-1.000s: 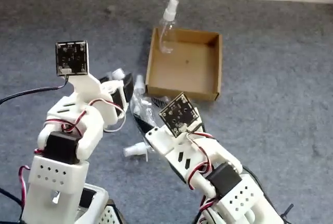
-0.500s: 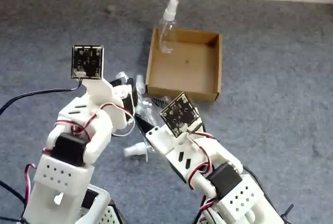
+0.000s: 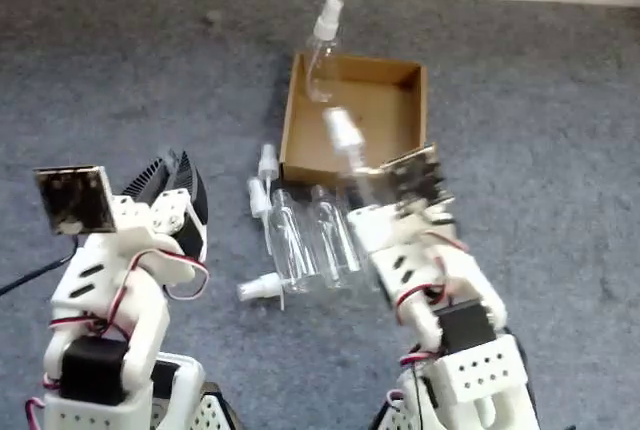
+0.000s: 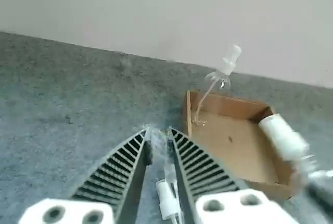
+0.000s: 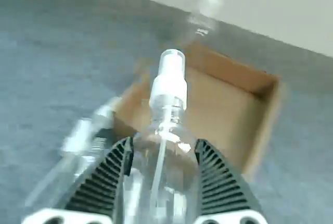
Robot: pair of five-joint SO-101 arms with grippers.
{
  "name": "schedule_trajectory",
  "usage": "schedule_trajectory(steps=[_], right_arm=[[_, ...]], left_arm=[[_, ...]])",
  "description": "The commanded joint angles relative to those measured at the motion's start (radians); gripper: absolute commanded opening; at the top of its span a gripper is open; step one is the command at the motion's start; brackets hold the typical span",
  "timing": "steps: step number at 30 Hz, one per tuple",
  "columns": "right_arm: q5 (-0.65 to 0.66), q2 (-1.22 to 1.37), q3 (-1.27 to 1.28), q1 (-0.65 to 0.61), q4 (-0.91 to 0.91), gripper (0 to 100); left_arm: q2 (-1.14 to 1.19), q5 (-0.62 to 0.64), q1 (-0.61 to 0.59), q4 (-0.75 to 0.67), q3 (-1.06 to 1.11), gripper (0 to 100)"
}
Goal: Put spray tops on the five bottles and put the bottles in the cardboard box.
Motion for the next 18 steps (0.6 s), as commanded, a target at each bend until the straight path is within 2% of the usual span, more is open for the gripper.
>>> schedule_trajectory(steps=[1,4,7,11,14,18], right_arm=[[0.092,-0.008,-0.116,0.257,0.091,0.3],[0.184,-0.005,-0.139,0.469,0.111,0.3],[0.288,-0.004,-0.074,0.615,0.11,0.3],[0.382,-0.004,0.061,0.731,0.035,0.3],[0.391,0.018,0.162,0.809,-0.068,0.3],[0.388,0.245,0.153,0.835,-0.079,0.3]], left_arm=[[-0.013,-0.006,-0.019,-0.071,0.033,1],[-0.013,-0.006,-0.019,-0.091,0.048,1],[-0.013,-0.006,-0.019,-0.087,0.05,1],[-0.013,-0.006,-0.019,-0.086,0.05,1],[-0.013,-0.006,-0.019,-0.086,0.051,1],[-0.013,-0.006,-0.019,-0.086,0.051,1]])
